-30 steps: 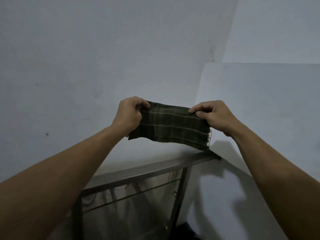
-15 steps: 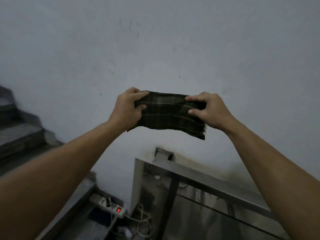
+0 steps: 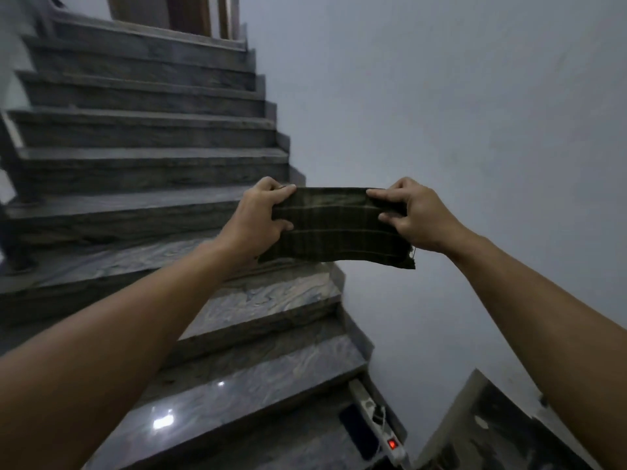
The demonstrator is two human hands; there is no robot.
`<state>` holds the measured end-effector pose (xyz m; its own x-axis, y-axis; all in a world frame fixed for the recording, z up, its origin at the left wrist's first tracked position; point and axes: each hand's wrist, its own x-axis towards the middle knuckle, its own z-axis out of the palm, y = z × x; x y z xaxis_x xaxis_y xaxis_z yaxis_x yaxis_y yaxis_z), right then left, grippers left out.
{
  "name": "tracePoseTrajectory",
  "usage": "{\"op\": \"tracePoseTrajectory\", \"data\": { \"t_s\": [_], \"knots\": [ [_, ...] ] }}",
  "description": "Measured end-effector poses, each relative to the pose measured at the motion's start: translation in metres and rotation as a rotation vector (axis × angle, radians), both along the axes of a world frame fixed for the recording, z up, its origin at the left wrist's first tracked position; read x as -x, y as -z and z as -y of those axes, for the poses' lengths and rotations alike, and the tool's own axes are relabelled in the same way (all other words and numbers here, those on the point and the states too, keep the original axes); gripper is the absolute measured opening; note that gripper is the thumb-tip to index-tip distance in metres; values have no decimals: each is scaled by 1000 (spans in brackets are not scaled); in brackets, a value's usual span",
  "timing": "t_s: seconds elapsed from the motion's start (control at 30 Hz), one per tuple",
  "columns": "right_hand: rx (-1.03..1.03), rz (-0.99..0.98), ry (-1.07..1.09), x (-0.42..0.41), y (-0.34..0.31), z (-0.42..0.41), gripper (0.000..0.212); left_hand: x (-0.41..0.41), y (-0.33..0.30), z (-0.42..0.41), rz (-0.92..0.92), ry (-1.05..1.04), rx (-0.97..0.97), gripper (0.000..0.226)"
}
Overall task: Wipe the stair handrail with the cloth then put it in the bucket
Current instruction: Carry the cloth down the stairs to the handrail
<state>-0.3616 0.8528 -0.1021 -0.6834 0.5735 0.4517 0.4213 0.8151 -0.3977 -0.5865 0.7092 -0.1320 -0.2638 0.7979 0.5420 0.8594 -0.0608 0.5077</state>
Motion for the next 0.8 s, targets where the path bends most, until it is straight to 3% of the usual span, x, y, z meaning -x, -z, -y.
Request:
{"op": "tracePoseTrajectory", "data": {
  "t_s": [0.2, 0.37, 0.8],
  "knots": [
    [-4, 56, -202, 162, -7, -22, 43, 136, -14, 17, -33, -196, 80, 67],
    [7, 87, -298, 281, -54, -34, 47, 234, -64, 26, -65, -302, 143, 67],
    [26, 46, -501, 502, -177, -109, 50, 414, -188, -19, -93, -505, 126, 66]
  ]
}}
